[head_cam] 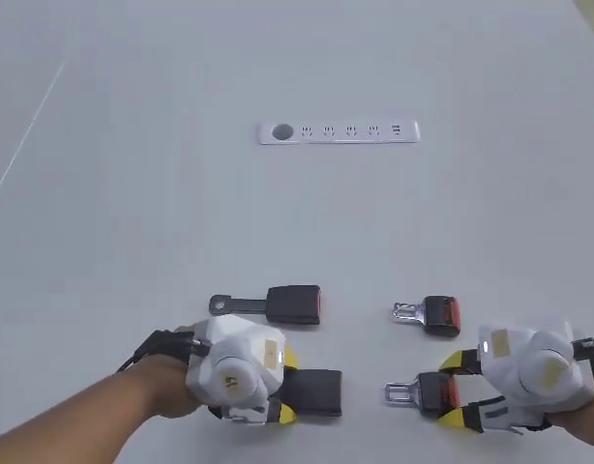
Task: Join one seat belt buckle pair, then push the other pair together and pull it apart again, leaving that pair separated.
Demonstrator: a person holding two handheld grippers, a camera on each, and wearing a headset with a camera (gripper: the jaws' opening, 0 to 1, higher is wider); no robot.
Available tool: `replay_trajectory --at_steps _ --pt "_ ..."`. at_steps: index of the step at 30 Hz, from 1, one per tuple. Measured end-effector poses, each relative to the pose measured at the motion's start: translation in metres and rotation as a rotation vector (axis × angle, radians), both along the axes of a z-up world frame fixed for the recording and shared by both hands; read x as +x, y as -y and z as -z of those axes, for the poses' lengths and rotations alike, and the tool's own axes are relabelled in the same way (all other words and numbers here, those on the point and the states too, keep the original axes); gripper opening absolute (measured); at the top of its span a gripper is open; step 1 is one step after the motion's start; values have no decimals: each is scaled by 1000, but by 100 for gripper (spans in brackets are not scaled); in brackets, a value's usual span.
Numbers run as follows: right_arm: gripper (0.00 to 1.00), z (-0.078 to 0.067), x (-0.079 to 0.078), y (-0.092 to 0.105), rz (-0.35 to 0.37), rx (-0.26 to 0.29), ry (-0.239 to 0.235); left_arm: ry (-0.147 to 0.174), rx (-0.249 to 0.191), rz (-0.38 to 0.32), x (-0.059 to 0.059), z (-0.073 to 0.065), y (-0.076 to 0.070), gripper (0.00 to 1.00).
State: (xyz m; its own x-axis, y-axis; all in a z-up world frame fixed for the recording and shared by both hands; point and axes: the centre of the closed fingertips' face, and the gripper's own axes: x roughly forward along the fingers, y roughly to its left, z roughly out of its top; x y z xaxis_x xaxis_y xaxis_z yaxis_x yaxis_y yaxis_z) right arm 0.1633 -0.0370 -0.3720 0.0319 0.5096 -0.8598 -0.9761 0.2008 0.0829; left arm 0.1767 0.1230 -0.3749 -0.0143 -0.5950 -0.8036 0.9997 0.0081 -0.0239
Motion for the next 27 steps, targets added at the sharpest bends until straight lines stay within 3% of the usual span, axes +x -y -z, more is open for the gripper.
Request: replay_trajectory --at_steps 16,24,27 --pt "36 0 -3 -38 39 57 17 -9 17 -38 -1 0 1 32" --pt "35 -2 0 -56 11 84 14 -10 21 -32 -3 1 0 32" --pt "35 0 1 -71 -4 120 7 -8 24 -32 -3 1 0 32"
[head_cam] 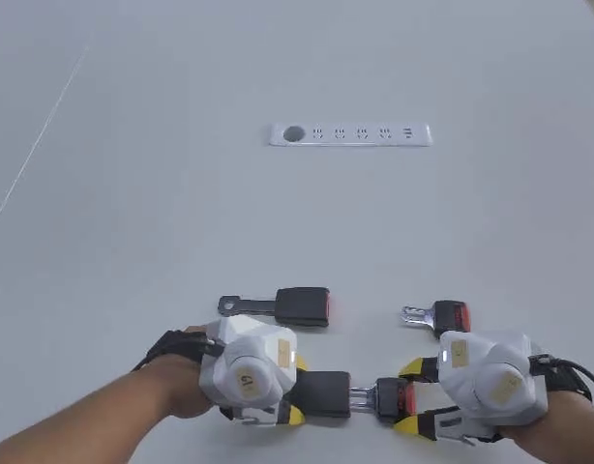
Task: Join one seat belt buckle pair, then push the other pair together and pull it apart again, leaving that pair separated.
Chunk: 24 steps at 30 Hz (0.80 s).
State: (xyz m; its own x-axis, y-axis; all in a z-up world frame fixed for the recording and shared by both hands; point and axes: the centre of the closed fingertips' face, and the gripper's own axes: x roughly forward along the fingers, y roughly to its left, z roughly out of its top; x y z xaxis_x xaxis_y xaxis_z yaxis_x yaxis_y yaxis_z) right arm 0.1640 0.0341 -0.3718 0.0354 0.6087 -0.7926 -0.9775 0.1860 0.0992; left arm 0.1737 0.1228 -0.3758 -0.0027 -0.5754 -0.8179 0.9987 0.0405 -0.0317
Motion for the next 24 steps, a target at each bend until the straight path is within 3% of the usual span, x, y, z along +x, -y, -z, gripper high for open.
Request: replay_trajectory --at_steps 1,2,12,18,19,21,24 --pt "35 0 0 -2 12 -4 -8 0 5 -4 0 0 0 32" --pt "35 1 -1 1 -22 -20 7 1 6 1 0 0 0 32" --pt "34 1 0 -2 5 1 7 6 23 7 -1 2 0 31" --pt "33 0 1 -15 4 26 7 -1 21 12 -3 2 5 31" --pt "33 1 2 -11 6 -13 19 2 16 22 -3 2 5 31" --pt "33 0 3 -12 30 25 11 -5 7 4 -2 2 2 31" --pt "33 0 3 -12 52 37 17 -8 7 -5 -1 2 3 31"
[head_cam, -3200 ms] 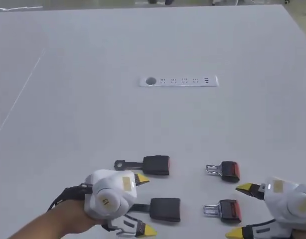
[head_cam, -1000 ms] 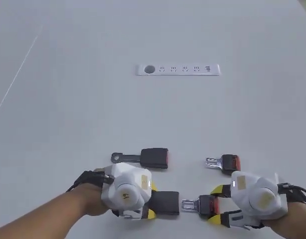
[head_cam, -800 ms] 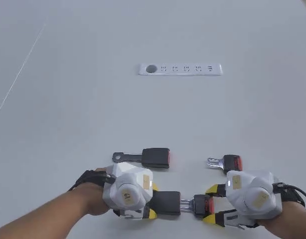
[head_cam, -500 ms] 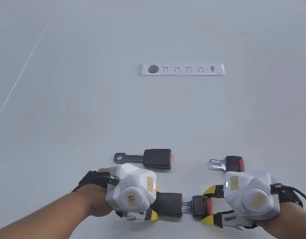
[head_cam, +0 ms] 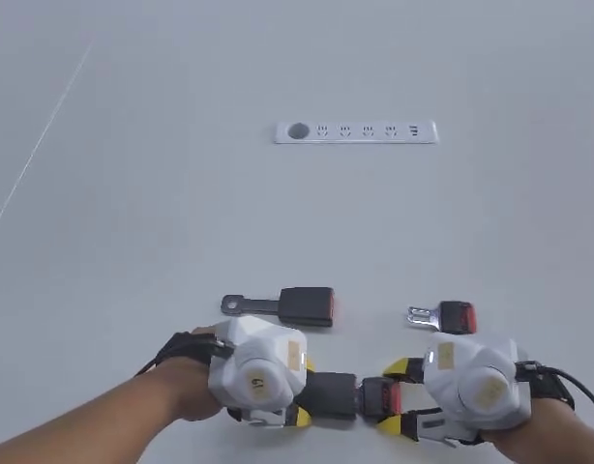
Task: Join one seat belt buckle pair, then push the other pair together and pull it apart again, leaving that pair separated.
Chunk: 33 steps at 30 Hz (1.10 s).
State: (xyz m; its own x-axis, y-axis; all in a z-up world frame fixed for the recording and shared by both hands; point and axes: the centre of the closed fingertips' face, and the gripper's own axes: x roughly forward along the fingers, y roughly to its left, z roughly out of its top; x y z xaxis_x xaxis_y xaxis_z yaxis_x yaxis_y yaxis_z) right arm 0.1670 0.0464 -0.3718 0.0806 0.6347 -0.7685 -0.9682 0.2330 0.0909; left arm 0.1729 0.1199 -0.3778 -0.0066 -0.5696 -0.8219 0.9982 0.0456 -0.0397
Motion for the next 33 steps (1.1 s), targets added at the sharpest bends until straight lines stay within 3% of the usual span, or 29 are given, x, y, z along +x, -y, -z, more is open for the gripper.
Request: replay_trajectory --at_steps 11,17,33 --pt "33 -1 0 -2 -21 -23 12 1 -7 7 4 0 -1 31" --pt "33 -1 -2 0 -47 -31 32 14 12 44 6 2 -3 31" --pt "32 -1 -2 0 -77 -14 60 16 -30 47 5 0 -4 30"
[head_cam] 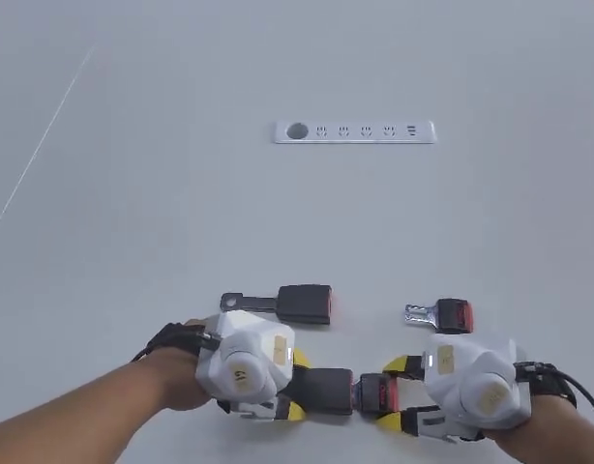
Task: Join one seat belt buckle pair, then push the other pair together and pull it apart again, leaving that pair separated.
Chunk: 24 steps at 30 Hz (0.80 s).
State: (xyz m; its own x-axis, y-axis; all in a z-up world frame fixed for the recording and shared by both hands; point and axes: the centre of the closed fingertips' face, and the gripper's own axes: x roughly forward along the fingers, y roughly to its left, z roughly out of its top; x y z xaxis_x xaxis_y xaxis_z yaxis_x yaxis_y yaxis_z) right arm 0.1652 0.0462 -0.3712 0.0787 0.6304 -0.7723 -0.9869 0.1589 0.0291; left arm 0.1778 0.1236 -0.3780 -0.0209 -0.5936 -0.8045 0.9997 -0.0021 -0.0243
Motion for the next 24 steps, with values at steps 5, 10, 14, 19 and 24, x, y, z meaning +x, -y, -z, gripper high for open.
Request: replay_trajectory --at_steps 5,10,14,19,24 --pt "32 0 1 0 -11 -1 6 0 -4 1 -1 -2 0 30" --pt "32 0 1 0 -7 7 6 0 -11 2 -2 -3 0 30" --pt "32 0 2 1 -8 10 2 -3 -15 0 -2 -4 1 30" --pt "32 -1 2 1 -7 19 3 -5 -21 -4 -2 -4 0 30" --pt "32 -1 2 1 -6 23 3 2 -21 9 -2 -4 1 30"
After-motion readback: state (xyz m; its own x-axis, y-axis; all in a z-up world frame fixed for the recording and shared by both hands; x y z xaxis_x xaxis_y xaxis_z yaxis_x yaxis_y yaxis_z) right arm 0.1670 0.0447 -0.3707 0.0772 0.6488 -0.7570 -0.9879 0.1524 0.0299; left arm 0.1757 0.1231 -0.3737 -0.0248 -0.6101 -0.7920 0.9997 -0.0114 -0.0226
